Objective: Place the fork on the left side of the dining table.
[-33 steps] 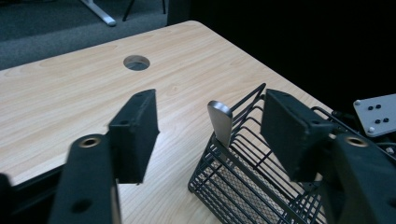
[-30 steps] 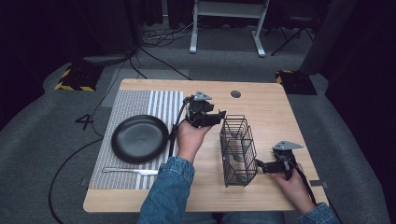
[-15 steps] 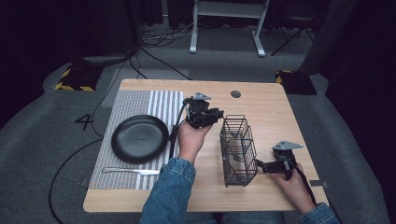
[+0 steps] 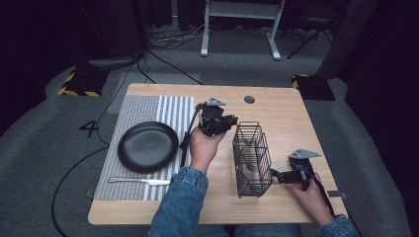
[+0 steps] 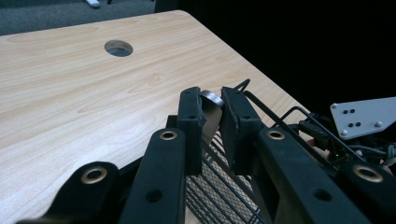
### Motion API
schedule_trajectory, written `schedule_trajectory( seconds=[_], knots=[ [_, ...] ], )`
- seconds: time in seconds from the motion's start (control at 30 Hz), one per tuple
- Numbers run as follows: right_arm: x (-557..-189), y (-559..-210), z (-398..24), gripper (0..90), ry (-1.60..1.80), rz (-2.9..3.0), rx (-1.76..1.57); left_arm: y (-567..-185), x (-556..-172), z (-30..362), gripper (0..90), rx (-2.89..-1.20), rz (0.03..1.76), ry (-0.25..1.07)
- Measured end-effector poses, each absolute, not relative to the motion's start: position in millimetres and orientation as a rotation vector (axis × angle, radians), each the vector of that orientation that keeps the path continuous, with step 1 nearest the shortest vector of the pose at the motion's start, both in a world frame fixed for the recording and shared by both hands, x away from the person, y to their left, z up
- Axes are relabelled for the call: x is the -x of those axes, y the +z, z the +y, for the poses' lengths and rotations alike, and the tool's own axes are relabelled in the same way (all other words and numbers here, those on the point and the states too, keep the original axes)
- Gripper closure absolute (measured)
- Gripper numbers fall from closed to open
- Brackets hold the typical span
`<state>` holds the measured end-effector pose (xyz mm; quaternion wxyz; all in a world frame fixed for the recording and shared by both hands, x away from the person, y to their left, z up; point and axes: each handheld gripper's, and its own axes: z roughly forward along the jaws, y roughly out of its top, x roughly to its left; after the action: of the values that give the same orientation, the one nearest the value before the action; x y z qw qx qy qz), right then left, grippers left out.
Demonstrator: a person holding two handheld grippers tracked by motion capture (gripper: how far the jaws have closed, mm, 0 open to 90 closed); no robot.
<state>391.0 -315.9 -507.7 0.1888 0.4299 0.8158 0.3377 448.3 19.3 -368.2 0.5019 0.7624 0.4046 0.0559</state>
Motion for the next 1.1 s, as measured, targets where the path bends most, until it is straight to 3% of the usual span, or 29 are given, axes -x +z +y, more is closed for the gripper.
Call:
schedule_trajectory(
  seconds=[0.13, 0.23, 1.1],
  knots=[
    [-391.0, -507.7, -315.9, 2.2, 0.95, 2.294, -1.209, -365.2, -445.1, 18.0, 80.1, -1.842, 0.967, 0.138],
    [-390.9, -507.7, -315.8, 2.2, 0.952, 2.293, -1.211, -361.0, -443.1, 18.4, 86.5, -1.837, 0.959, 0.145],
    [-390.9, -507.7, -316.0, 2.3, 0.953, 2.293, -1.206, -304.0, -427.8, 18.6, 86.5, -1.896, 0.913, 0.226]
  ],
)
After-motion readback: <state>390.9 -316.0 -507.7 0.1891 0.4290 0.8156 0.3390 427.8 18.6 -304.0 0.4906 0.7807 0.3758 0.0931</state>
